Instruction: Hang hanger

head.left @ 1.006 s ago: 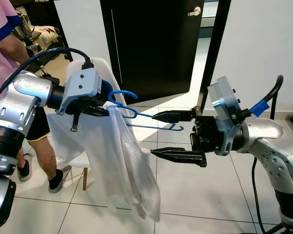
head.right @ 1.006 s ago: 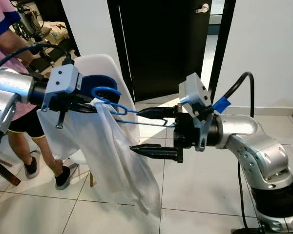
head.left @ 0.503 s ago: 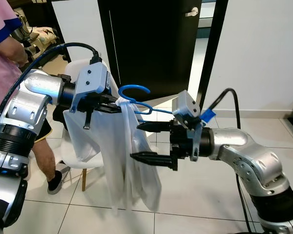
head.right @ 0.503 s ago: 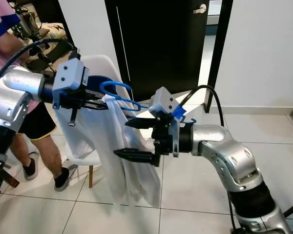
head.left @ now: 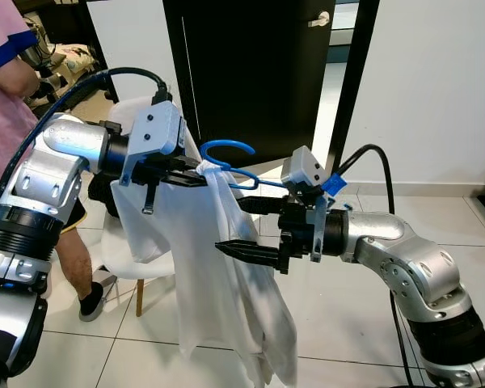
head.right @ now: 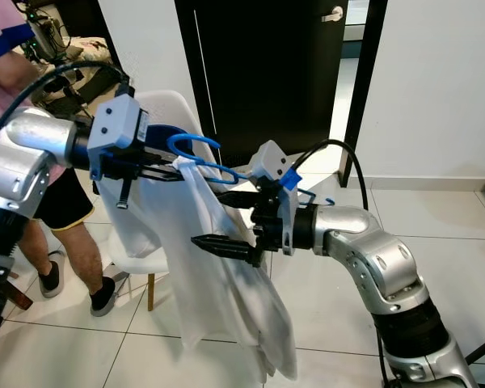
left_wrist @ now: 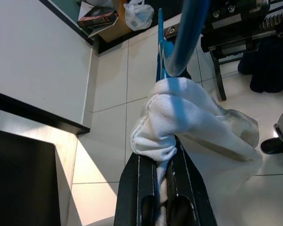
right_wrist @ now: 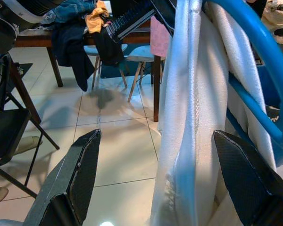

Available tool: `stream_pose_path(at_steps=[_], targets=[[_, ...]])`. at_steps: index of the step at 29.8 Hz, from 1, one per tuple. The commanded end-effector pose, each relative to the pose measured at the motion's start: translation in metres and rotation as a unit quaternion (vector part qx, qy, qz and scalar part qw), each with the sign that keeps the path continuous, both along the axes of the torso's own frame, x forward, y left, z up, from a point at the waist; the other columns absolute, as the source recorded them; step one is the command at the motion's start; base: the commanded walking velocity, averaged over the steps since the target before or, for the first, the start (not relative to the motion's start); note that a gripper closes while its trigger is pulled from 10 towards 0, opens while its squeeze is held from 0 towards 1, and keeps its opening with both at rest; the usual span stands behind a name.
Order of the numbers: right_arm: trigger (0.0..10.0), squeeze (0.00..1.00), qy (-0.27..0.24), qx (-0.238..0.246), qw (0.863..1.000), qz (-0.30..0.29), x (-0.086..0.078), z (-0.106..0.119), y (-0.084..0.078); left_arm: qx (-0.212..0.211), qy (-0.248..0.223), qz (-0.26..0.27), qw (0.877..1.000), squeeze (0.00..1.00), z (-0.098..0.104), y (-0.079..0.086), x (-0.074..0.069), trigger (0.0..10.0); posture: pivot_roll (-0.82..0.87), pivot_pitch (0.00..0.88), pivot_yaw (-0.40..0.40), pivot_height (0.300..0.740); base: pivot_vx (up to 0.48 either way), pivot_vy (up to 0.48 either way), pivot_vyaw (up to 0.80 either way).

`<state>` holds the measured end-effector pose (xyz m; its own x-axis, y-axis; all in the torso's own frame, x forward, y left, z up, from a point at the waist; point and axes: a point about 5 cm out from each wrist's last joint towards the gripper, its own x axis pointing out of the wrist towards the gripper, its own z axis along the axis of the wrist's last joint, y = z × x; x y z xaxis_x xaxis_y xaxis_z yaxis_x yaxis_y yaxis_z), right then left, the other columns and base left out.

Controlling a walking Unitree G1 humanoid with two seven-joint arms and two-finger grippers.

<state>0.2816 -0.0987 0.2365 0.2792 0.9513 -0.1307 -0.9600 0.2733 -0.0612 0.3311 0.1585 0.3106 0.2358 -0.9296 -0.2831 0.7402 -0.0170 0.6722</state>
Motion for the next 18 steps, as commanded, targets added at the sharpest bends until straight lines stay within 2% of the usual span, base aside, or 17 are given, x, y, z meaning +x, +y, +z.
stream_pose_path(at_steps=[1,5,9,11,12,13,18], targets=[[10.0,0.0,-0.002,0.001,1.0,0.01,-0.003,0.002,0.003,-0.011,-0.011,-0.006,1.0,0.0,0.007,0.0,-0.002,0.0,-0.08,0.0,0.079,0.74,0.0,0.0,0.0],[10.0,0.0,-0.002,0.002,1.0,0.014,-0.004,0.003,0.003,-0.01,-0.013,-0.008,1.0,0.0,0.008,0.0,-0.002,0.0,-0.08,0.0,0.079,0.74,0.0,0.0,0.0],[10.0,0.0,0.009,0.0,0.998,0.057,-0.015,0.001,0.008,-0.007,-0.018,-0.007,1.0,0.0,0.009,-0.001,-0.002,0.0,-0.08,0.0,0.081,0.74,0.0,0.0,0.0],[10.0,0.0,0.027,-0.048,0.993,0.102,-0.027,-0.014,0.008,-0.009,-0.022,-0.004,1.0,0.0,0.012,-0.001,-0.001,0.0,-0.08,0.0,0.078,0.74,0.0,0.0,0.0],[10.0,0.0,0.027,-0.048,0.993,0.102,-0.027,-0.014,0.008,-0.009,-0.022,-0.004,1.0,0.0,0.012,-0.001,-0.001,0.0,-0.08,0.0,0.078,0.74,0.0,0.0,0.0],[10.0,0.0,0.043,-0.084,0.988,0.119,-0.033,-0.027,0.007,-0.015,-0.029,-0.003,0.999,0.0,0.017,-0.001,-0.001,0.0,-0.08,0.0,0.077,0.74,0.0,0.0,0.0],[10.0,0.0,0.045,-0.093,0.988,0.119,-0.031,-0.032,0.009,-0.022,-0.036,-0.004,0.999,0.0,0.02,-0.003,-0.001,0.0,-0.08,0.0,0.077,0.74,0.0,0.0,0.0]])
